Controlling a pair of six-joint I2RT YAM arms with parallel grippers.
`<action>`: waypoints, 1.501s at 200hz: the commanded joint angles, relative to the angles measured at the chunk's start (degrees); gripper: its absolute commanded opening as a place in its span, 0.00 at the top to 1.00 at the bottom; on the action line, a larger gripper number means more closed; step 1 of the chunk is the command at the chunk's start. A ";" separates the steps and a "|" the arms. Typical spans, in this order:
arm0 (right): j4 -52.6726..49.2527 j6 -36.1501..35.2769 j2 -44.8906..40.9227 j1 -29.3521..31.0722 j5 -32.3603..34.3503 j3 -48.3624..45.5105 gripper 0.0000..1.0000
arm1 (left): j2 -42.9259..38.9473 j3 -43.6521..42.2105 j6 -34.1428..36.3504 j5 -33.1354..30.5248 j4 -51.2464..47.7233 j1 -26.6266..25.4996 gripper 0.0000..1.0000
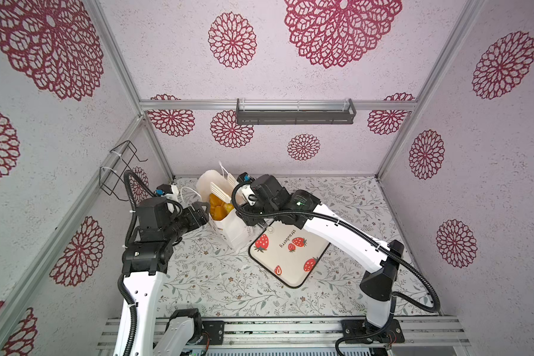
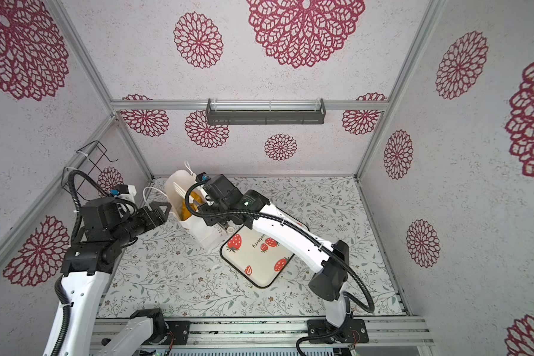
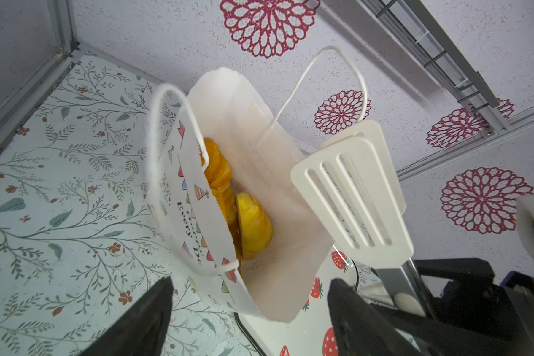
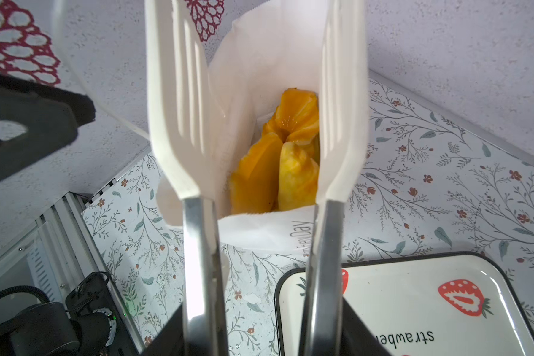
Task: Place the fake bread into the paper bag
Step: 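Open the right tongs to release the croissant and withdraw them, then set the bag down with the left gripper while the right arm retracts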
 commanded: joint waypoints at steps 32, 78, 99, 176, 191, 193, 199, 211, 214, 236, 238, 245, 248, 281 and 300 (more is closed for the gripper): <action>2.20 -1.55 -6.61 -0.69 1.13 0.14 0.59 | -4.62 -4.78 0.27 -2.93 -2.30 0.61 0.19; 4.07 -0.92 -13.82 -1.67 3.30 -7.52 0.59 | -6.83 -10.91 -0.48 -5.09 -1.68 0.65 0.17; 4.66 -0.47 -17.95 -3.46 4.24 -12.53 0.59 | -7.56 -13.31 -1.13 -7.15 -1.14 0.65 0.13; 7.38 2.99 -34.26 -19.27 1.52 -36.26 0.60 | -1.72 -18.07 -3.85 -14.21 2.89 0.65 0.03; 7.53 3.13 -36.64 -22.61 0.70 -40.19 0.60 | -1.40 -19.41 -3.57 -16.32 5.41 0.65 0.03; 7.54 3.15 -36.94 -23.06 0.69 -40.79 0.60 | -1.41 -19.63 -3.42 -16.63 5.85 0.65 0.03; 7.55 3.31 -37.86 -24.37 0.51 -42.14 0.60 | -1.56 -20.30 -3.12 -17.48 7.33 0.65 0.03; 7.72 3.42 -39.36 -27.03 0.09 -45.36 0.60 | -1.67 -21.57 -2.41 -19.32 10.19 0.64 0.03; 7.78 3.47 -39.69 -27.75 -0.16 -45.97 0.60 | -1.63 -21.77 -2.29 -19.75 10.76 0.65 0.03; 8.36 3.68 -41.49 -32.64 -1.63 -50.73 0.60 | -1.41 -23.81 -0.82 -23.91 14.84 0.65 0.03; 8.41 3.75 -41.59 -33.08 -1.72 -51.11 0.60 | -1.41 -24.02 -0.65 -24.32 15.26 0.65 0.03; 8.67 3.88 -41.82 -34.49 -1.82 -52.43 0.60 | -1.41 -24.84 -0.14 -25.60 16.84 0.63 0.03; 8.76 4.03 -41.91 -34.96 -1.90 -52.97 0.60 | -1.41 -25.26 0.20 -25.93 17.71 0.61 0.03; 11.59 5.28 -40.96 -42.06 -4.99 -58.41 0.59 | -1.89 -29.78 2.92 -28.71 28.62 0.56 0.03; 13.06 5.82 -38.88 -45.27 -4.15 -60.87 0.59 | -0.96 -31.28 5.49 -29.22 32.56 0.56 0.03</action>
